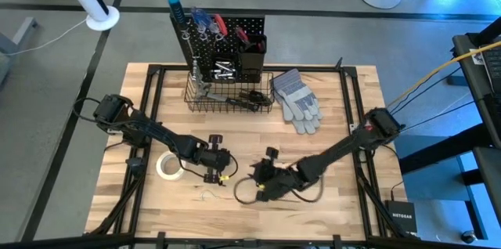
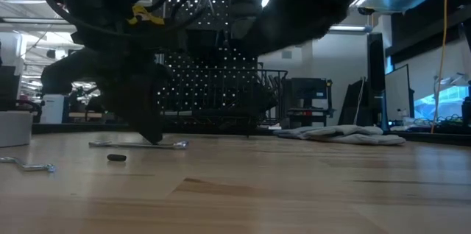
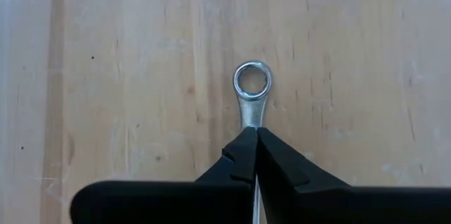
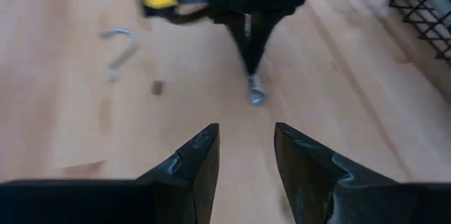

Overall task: Hang tools onto peg board
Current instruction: Hang the wrench on the peg board

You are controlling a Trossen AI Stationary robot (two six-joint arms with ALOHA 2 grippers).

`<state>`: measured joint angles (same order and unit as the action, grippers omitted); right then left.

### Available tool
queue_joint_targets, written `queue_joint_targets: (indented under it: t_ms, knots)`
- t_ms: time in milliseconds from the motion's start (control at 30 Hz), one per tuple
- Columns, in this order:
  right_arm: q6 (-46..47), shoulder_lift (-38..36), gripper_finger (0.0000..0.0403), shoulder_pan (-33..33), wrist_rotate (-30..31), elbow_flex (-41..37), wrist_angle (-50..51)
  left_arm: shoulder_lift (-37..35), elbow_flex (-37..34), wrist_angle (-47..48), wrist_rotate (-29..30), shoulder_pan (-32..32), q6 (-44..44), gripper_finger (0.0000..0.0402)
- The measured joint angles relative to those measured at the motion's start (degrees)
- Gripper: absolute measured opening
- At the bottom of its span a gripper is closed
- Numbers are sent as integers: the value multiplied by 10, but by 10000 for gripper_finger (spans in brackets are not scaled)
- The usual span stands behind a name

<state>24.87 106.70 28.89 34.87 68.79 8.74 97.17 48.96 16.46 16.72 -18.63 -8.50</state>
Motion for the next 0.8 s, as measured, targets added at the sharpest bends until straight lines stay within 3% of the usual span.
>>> queue_joint_targets:
  t_ms: [167, 500, 800]
  knots:
    - [-67, 53, 143, -54, -45, 0, -80, -1, 0, 0, 1, 0, 0, 2]
    - [-86, 112, 143, -147, -176, 0, -199, -32, 1, 17, 4, -9, 2, 2]
    - [-103, 155, 143, -154, -180, 0, -252, -135, 2, 100, 6, -32, -61, 3]
